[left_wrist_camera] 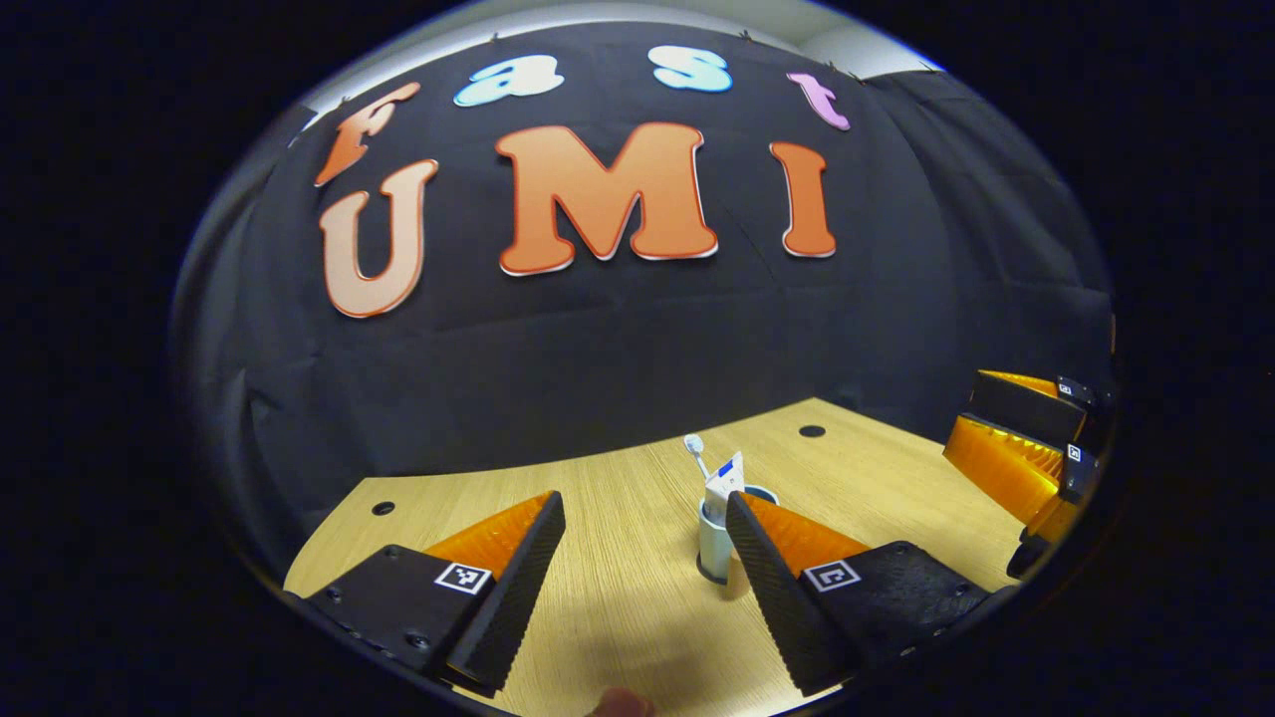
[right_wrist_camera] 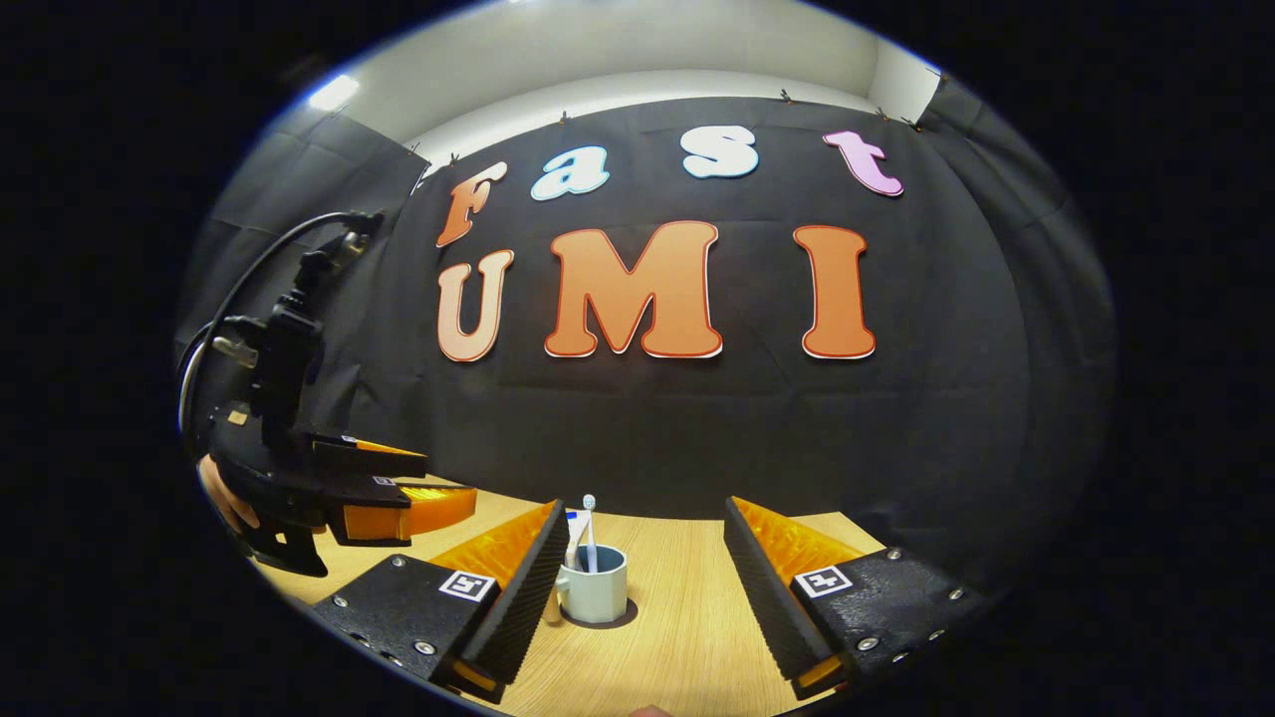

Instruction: Put the toothbrush and toothpaste on the desktop into the cup, then pick up the cup and place it on the coaster on the desktop.

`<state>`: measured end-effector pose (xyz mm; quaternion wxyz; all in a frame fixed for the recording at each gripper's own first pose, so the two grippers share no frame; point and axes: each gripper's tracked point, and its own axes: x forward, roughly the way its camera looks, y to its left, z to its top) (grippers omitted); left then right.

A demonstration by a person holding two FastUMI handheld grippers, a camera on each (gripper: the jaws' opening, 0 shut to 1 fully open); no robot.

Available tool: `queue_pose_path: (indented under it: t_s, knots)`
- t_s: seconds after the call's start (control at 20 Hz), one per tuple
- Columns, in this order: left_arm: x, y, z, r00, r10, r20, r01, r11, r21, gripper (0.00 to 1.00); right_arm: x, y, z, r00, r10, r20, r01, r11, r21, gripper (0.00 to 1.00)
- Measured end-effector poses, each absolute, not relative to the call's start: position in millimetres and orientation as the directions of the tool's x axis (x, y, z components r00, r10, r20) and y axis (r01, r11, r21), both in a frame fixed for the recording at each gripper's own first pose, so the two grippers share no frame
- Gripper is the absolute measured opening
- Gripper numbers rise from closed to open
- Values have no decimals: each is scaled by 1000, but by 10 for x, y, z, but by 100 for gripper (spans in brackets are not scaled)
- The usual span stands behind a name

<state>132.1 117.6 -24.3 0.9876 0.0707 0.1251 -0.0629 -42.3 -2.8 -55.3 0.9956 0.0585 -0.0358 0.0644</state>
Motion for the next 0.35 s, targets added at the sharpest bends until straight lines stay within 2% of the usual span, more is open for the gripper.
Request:
queue_pose_path:
  t_s: [0.2, 0.25, 0.3, 0.35]
  knots:
    - [1178, 1270, -20, 995, -41, -86, 51, 992, 116, 97, -484, 52, -639, 987, 135, 82, -142, 987, 81, 94]
    - [1127, 1277, -3, 997, -26, -67, 33, 993, 114, 97, -498, 69, -641, 987, 137, 84, -143, 987, 77, 99]
    - [1114, 1260, 13, 998, -27, -53, 33, 993, 112, 97, -499, 98, -645, 985, 145, 88, -152, 986, 75, 94]
    - [1088, 1290, 1, 999, -15, -52, 21, 994, 110, 100, -507, 120, -640, 985, 150, 88, -157, 985, 72, 94]
